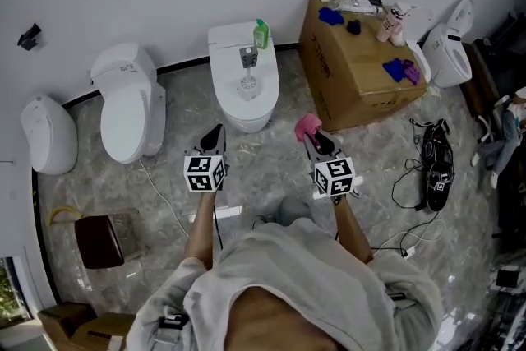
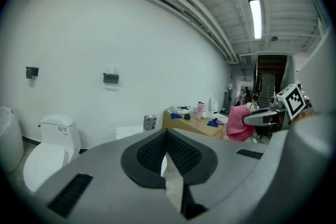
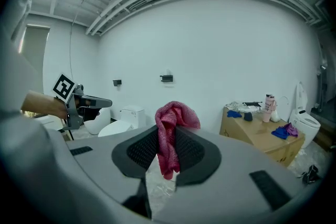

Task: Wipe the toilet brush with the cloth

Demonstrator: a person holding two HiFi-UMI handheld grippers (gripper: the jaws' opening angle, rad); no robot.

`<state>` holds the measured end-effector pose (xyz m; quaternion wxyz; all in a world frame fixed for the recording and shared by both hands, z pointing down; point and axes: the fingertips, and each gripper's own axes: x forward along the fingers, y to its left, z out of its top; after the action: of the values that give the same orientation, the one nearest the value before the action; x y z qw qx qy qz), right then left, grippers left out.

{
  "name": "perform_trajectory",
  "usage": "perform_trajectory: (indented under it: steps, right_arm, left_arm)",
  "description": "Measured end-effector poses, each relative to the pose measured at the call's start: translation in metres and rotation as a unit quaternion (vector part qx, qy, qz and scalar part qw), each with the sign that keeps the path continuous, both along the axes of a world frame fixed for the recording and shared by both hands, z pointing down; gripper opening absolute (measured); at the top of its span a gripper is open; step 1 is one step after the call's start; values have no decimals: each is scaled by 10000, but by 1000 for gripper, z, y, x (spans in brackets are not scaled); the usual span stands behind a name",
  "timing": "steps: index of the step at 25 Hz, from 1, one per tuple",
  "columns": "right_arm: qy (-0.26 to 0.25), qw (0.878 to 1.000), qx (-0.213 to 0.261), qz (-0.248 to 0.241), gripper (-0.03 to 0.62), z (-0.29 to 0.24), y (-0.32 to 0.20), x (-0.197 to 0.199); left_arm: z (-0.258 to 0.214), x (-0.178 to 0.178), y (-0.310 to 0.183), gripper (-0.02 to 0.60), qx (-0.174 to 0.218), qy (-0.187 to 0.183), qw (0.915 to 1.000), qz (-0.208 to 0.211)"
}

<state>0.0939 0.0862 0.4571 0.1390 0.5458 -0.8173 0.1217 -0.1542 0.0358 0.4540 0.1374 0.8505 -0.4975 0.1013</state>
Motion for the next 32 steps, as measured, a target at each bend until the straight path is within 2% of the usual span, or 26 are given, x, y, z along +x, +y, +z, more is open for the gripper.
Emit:
perform_trajectory:
  steps: [6, 11, 20, 32]
  right_arm:
    - [-31, 9998, -172, -140, 99, 20, -28, 8]
    - [-64, 9986, -165, -491, 98, 24, -84, 12]
    - [-265, 9936, -41, -1094, 98, 7, -191, 17]
    - [-441, 9842, -171, -1709, 98, 15, -288, 21]
  left_arm:
    - [17, 11, -23, 18, -118, -8, 9999, -99]
    - [20, 16, -62, 18, -166, -55, 9991, -389]
    - [-4, 39, -140, 18, -74, -265, 9968, -754]
    - [-3, 62, -226, 18, -125, -532, 9928, -1065]
